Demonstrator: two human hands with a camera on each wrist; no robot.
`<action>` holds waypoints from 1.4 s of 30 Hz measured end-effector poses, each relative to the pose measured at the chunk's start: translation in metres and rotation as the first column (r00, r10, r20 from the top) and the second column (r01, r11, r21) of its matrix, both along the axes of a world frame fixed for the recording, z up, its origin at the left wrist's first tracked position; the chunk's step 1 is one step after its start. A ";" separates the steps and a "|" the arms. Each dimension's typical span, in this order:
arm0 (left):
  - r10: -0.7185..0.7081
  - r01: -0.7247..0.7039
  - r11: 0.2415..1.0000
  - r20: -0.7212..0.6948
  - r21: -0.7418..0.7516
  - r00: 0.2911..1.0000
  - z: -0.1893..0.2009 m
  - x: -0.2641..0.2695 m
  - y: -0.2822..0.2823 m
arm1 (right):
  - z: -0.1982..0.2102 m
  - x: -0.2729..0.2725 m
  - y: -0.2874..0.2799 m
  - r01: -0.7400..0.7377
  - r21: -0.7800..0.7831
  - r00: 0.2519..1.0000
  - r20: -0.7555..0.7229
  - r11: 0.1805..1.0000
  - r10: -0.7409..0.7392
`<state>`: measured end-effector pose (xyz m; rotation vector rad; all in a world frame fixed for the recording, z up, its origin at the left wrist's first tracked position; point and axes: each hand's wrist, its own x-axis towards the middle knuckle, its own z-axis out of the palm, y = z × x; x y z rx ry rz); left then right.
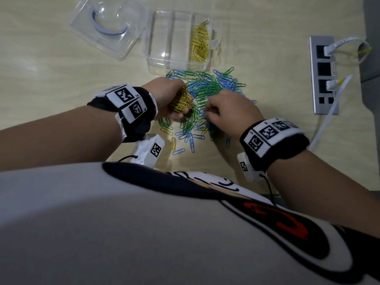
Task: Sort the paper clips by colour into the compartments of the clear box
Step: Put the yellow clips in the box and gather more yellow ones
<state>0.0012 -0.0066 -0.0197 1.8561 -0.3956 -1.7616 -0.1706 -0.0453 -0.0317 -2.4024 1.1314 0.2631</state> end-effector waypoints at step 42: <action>0.027 -0.030 0.998 -0.054 -0.057 0.998 -0.004 -0.002 0.004 | 0.002 0.009 0.012 0.133 0.368 0.936 0.257 0.920 -0.238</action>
